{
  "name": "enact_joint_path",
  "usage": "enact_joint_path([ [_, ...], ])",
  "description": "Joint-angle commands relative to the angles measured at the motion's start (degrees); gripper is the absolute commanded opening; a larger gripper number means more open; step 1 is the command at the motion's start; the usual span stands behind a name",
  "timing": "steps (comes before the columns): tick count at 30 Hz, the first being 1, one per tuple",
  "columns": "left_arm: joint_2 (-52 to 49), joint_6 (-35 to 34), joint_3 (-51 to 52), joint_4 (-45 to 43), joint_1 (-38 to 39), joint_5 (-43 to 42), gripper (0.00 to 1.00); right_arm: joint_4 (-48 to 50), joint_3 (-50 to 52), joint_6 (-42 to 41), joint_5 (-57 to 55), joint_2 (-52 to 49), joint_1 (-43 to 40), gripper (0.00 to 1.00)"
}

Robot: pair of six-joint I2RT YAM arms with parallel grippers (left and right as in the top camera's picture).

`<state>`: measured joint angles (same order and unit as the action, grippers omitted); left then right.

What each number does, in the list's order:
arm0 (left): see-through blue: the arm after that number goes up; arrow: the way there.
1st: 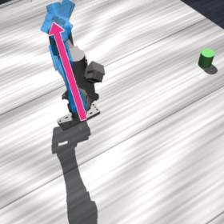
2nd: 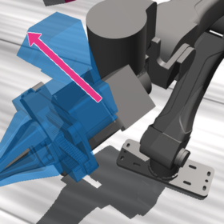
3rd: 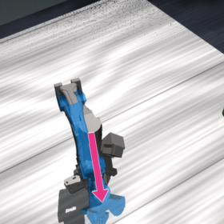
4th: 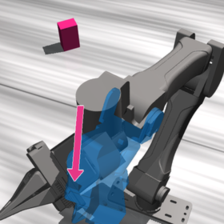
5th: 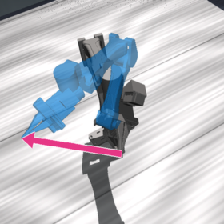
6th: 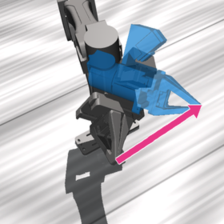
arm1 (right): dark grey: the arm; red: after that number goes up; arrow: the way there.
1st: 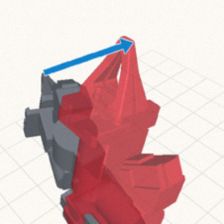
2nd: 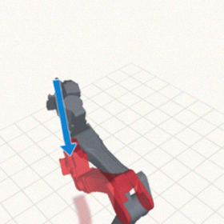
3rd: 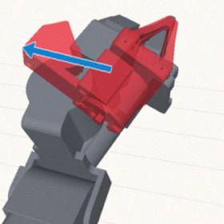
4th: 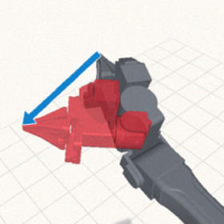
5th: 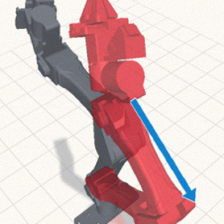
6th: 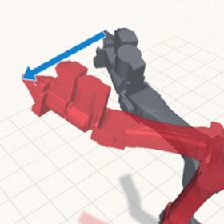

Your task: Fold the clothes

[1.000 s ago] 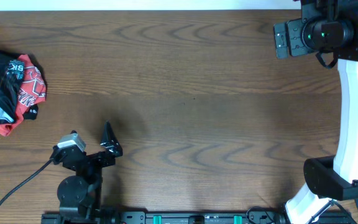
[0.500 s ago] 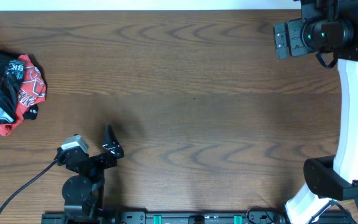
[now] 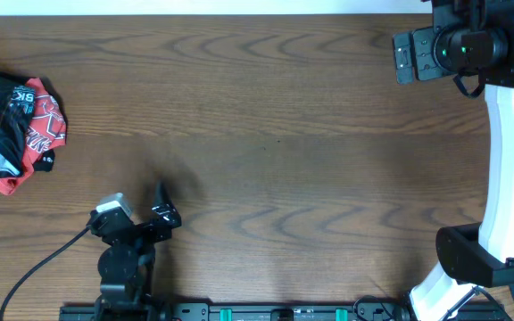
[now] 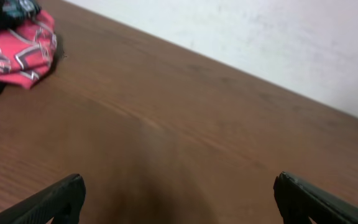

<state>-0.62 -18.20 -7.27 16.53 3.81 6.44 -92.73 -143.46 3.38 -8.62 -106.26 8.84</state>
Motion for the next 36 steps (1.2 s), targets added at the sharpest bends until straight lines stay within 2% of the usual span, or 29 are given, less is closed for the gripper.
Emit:
enact_joint_path([
  [1,0.5,-0.3,1.4,0.1,-0.3,0.9,0.98,-0.1,-0.5,-0.1,-0.4,0.2,0.1,0.99],
  [20,0.6,0.6,2.2,0.1,-0.3,1.8,0.98,-0.1,-0.5,-0.1,-0.4,0.2,0.1,0.99],
  [36,0.6,12.0,2.2,0.3,-0.3,1.7,0.98,-0.1,-0.5,-0.1,-0.4,0.2,0.1,0.99],
])
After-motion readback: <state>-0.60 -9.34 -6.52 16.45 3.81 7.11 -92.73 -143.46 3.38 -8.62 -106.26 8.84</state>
